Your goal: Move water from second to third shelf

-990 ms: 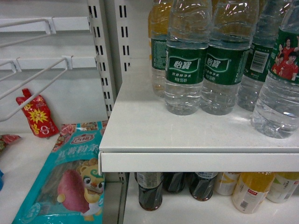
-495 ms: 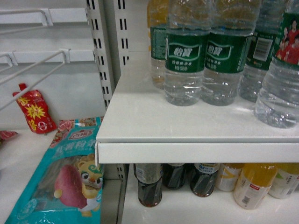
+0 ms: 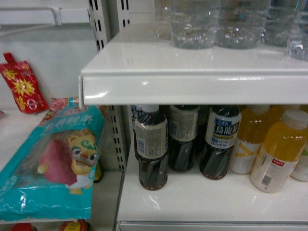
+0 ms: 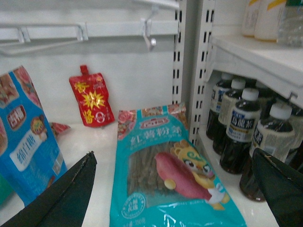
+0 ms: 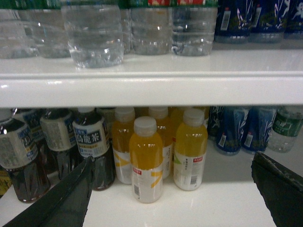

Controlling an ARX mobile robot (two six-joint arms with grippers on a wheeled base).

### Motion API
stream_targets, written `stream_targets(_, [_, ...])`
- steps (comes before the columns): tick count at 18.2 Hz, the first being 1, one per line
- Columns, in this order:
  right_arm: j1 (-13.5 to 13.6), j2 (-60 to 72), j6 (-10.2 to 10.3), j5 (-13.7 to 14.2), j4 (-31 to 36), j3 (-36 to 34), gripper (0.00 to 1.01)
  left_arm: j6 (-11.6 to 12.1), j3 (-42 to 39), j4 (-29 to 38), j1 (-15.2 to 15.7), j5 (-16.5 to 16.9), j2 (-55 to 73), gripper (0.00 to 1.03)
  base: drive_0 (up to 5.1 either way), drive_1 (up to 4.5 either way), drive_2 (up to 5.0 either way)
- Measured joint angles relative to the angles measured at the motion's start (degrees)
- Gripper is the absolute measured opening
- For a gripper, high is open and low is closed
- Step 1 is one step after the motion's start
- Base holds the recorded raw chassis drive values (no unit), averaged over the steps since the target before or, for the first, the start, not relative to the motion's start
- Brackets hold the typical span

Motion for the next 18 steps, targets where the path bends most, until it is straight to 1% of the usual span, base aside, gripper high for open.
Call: stream_targets(18, [0.00,0.00,-0.13,0.02,-0.11,0.00,0.98,0.00,0.00,-0.13,0.00,0.00,0.00,0.98,0.0,0.00,0.0])
